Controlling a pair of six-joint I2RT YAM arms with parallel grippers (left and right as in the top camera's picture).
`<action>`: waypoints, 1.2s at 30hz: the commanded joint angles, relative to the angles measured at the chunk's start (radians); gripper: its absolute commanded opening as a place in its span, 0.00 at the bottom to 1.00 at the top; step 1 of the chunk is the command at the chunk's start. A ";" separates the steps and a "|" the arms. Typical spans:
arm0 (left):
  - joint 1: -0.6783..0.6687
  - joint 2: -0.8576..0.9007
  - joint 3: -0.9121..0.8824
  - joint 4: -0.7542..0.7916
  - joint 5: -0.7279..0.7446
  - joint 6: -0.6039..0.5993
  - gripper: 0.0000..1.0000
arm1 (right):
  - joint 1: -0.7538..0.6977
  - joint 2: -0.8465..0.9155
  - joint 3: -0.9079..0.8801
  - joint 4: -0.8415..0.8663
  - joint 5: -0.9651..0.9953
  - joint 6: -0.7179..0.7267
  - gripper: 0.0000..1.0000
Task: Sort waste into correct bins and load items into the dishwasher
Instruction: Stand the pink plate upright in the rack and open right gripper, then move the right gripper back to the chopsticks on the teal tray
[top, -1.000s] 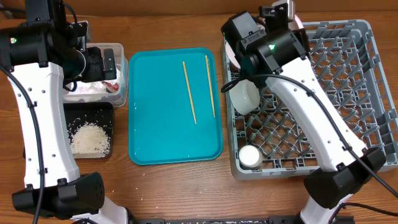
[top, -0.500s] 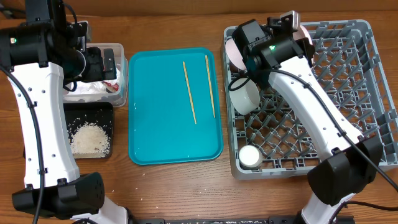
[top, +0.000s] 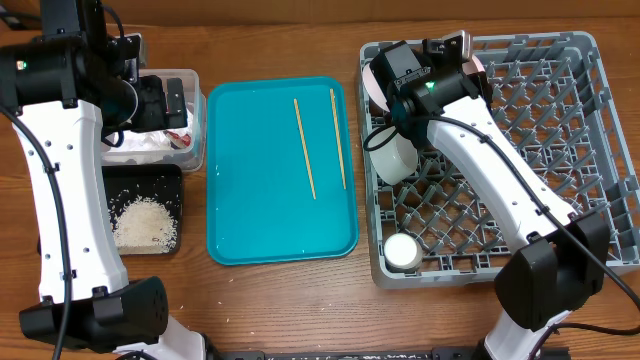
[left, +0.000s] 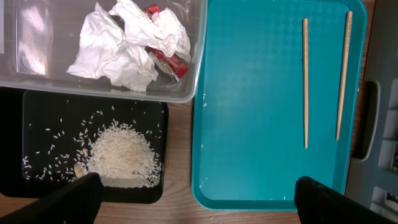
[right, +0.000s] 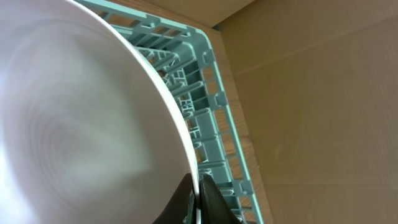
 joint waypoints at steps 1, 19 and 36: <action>0.000 -0.020 0.016 0.004 0.011 0.013 1.00 | 0.001 -0.013 -0.008 0.006 -0.067 0.004 0.04; 0.000 -0.020 0.016 0.004 0.011 0.013 1.00 | 0.003 -0.016 0.023 0.004 -0.227 0.034 1.00; 0.000 -0.020 0.016 0.004 0.011 0.013 1.00 | 0.008 -0.038 0.267 0.063 -1.277 0.027 0.98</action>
